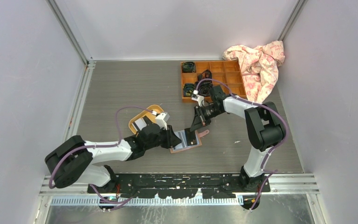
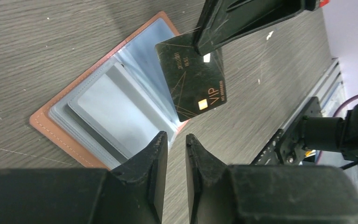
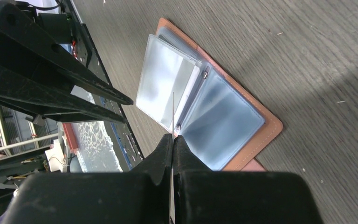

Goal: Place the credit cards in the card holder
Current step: Insert the credit card into the card slot.

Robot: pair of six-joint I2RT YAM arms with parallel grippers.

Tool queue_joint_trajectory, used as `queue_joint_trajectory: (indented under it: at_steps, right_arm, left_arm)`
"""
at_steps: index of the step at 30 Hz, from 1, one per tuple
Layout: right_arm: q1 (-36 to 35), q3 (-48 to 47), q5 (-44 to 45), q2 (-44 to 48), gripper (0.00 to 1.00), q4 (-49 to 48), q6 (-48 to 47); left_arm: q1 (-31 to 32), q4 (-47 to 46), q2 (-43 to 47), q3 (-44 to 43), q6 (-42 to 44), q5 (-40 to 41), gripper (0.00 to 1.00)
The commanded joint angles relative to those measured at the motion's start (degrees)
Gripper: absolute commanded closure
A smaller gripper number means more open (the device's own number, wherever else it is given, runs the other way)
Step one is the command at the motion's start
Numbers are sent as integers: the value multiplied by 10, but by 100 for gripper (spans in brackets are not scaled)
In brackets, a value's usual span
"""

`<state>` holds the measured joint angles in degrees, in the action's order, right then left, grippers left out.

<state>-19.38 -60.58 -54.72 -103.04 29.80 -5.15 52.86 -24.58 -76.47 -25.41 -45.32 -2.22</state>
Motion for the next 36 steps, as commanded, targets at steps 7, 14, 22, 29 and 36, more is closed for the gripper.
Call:
queue_joint_trajectory:
  at_steps: [7,14,22,29,36]
  right_arm:
    - [10,-16,-31,-5,99,-39,30]
    - [11,-16,-34,-14,99,-53,40]
    - [10,-16,-50,-23,99,-67,49]
    - [10,-13,-68,-25,99,-77,50]
    - [10,-3,-72,-39,99,-111,95]
  left_arm:
    - [2,72,-11,-22,4,69,86]
    - [2,104,-14,-18,-3,89,87]
    - [2,135,2,-14,-6,106,88]
    - [2,139,3,-16,-2,107,89]
    - [2,140,1,-18,-2,101,89]
